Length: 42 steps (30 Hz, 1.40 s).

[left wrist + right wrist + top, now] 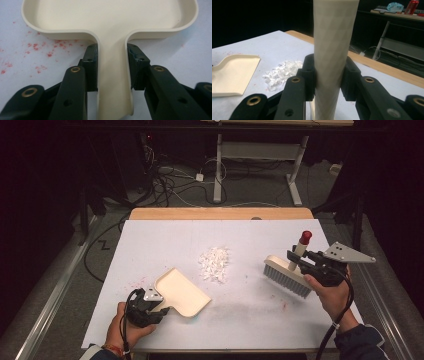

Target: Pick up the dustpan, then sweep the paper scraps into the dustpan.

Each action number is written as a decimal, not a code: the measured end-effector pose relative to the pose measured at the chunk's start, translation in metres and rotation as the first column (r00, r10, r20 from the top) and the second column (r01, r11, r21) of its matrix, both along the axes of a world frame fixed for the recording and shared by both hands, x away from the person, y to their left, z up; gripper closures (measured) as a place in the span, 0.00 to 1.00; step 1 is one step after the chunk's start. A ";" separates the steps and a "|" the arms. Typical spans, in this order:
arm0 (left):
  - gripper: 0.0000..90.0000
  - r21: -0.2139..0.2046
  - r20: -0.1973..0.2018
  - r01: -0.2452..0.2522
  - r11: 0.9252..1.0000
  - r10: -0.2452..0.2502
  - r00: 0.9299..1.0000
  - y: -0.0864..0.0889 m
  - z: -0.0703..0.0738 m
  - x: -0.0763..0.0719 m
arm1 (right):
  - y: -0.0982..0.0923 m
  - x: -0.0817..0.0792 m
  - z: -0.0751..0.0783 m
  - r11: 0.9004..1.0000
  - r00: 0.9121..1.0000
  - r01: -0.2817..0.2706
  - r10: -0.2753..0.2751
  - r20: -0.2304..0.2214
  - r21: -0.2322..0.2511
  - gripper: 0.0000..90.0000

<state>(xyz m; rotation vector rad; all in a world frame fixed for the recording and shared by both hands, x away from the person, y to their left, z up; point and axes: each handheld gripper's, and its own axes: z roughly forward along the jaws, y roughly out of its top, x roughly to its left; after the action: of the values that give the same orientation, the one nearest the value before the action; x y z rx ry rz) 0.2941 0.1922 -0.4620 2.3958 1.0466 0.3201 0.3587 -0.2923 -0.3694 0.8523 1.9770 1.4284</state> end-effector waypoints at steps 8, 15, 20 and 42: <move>0.71 0.003 -0.010 -0.006 1.000 0.006 1.000 0.000 -0.004 0.002 | 0.016 0.019 -0.002 1.000 1.000 0.007 -0.007 -0.001 -0.001 0.78; 0.71 -0.014 -0.021 -0.005 1.000 0.005 1.000 0.003 -0.007 0.004 | 0.032 0.041 0.001 1.000 1.000 0.007 -0.007 0.001 -0.016 0.78; 0.71 -0.013 -0.020 -0.003 1.000 0.003 1.000 0.003 -0.007 0.004 | 0.039 0.063 0.002 0.999 1.000 0.028 -0.028 -0.004 -0.018 0.78; 0.71 -0.010 -0.023 -0.007 1.000 0.007 1.000 0.003 -0.007 0.004 | 0.073 0.099 0.000 0.998 0.999 0.032 -0.032 -0.009 -0.045 0.78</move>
<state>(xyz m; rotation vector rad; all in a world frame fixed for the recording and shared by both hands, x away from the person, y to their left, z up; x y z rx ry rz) 0.2980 0.1947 -0.4688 2.3931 1.0641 0.2898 0.4574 -0.2193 -0.3697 0.8688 1.9865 1.3594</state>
